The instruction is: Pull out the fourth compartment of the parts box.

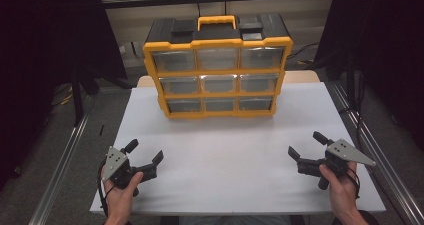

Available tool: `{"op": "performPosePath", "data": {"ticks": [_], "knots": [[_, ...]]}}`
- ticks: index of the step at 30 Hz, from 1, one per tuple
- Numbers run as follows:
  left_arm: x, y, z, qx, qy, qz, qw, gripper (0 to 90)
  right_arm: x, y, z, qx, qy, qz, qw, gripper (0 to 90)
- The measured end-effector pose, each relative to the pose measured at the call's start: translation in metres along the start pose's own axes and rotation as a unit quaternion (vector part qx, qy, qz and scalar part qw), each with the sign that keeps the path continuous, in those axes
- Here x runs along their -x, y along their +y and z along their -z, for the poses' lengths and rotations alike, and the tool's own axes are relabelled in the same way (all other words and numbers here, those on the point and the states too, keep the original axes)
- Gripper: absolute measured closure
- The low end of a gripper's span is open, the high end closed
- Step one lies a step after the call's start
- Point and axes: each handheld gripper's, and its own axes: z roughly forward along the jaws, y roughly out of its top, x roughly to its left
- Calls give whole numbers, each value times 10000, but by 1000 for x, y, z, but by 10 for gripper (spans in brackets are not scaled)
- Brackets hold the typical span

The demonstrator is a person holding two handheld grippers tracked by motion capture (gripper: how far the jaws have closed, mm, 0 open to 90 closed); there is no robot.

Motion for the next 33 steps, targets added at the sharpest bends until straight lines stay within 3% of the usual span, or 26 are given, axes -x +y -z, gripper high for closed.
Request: {"op": "performPosePath", "data": {"ticks": [2,4,6,13,22,33], "knots": [[0,0,0,-38,-56,4,10000,33,0,0,0,0,-5,-4,10000,3],[-1,1,-1,-62,110,-19,9999,33,0,0,0,-13,-2,-16,10000,3],[-1,1,-1,-2,79,38,10000,34,0,0,0,-37,10,-19,10000,3],[-1,5,-5,-59,129,-224,9996,34,2,-2,-1,-66,21,-63,10000,3],[-5,10,-16,-16,239,-329,9992,34,0,-1,-1,-67,36,-52,10000,4],[-5,15,-31,60,161,-359,9992,34,-1,0,-2,-81,31,-25,10000,4]]}}
